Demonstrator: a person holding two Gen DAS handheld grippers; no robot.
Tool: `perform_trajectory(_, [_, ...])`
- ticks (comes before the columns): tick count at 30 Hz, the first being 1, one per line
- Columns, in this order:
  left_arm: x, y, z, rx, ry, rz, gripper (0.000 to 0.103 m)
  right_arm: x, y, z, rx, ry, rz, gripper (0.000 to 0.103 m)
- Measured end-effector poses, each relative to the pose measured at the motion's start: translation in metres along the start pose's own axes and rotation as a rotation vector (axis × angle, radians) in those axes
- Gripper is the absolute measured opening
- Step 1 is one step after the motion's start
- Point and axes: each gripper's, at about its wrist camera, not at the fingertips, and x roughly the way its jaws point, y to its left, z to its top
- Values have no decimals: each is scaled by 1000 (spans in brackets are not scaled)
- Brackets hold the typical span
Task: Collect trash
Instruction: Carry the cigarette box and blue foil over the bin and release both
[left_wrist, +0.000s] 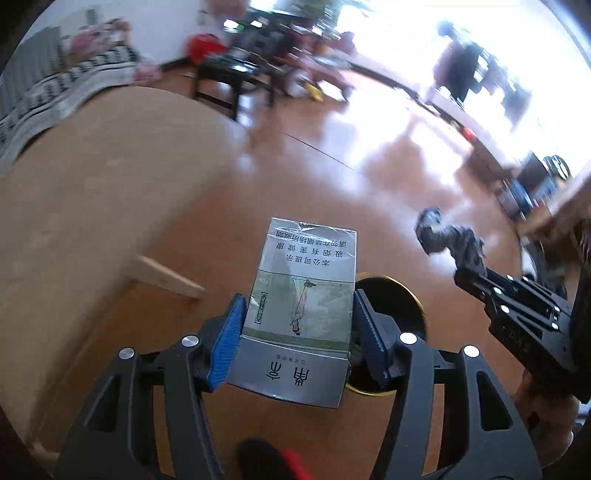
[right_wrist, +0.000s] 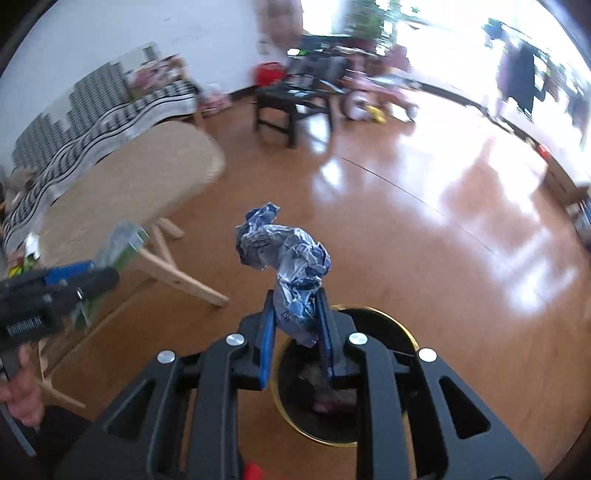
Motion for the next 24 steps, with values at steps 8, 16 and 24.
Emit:
perform_trajectory(8, [81,-73,-34,65,136,-100,57,19,-58,-52,81,99,-28,21])
perform_trajectory(16, [121,-76,-44,72,201,-103,57,50,-73,-78,140,172,-28,21])
perform_trajectory(24, [129,-90,-47,96,209,-129,58,66,-71,-67,153,186,-41,21])
